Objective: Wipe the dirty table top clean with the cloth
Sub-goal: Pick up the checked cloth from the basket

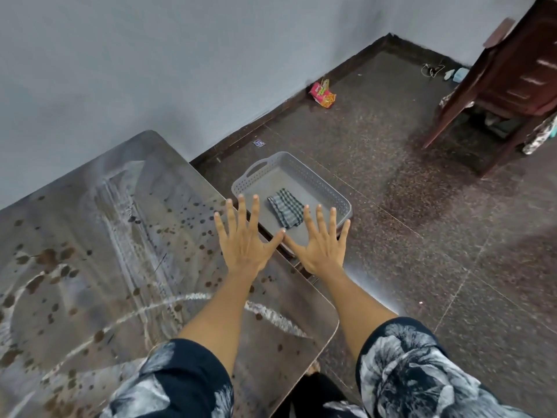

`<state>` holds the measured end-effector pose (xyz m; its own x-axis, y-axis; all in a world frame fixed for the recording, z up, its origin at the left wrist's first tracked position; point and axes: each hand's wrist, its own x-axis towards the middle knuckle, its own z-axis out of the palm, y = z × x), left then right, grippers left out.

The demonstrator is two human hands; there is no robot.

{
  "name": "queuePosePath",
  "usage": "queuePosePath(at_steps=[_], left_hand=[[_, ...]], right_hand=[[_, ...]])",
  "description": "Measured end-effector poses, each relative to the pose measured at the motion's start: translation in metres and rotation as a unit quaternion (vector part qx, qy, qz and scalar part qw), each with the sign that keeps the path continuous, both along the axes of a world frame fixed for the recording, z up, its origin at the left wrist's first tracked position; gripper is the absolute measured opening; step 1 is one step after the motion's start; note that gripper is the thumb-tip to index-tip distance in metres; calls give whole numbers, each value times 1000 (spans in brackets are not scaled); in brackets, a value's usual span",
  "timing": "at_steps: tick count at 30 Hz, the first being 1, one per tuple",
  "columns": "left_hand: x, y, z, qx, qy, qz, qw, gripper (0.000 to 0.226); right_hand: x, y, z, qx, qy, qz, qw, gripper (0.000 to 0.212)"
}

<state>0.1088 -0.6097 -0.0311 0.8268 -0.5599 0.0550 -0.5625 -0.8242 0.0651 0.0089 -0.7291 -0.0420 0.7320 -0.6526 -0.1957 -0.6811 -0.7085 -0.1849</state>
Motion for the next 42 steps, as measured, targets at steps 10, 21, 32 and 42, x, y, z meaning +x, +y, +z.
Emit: queuePosePath(at_steps=[10,21,32,42], left_hand=[[76,-104,-51,12,85,7,996,82],[108,-172,-152,15,434,140,890,69],[104,-193,-174,-218,451,373,781,43],[98,-195,-176,-256,517,414,704,32]], right_hand=[[85,-98,-72,8,51,70,996,99],[146,-136,-160,144,90,49,984,60],[168,-151,-177,213,31,-31,976,43],[164,-149,-183,312,7,-62,948,34]])
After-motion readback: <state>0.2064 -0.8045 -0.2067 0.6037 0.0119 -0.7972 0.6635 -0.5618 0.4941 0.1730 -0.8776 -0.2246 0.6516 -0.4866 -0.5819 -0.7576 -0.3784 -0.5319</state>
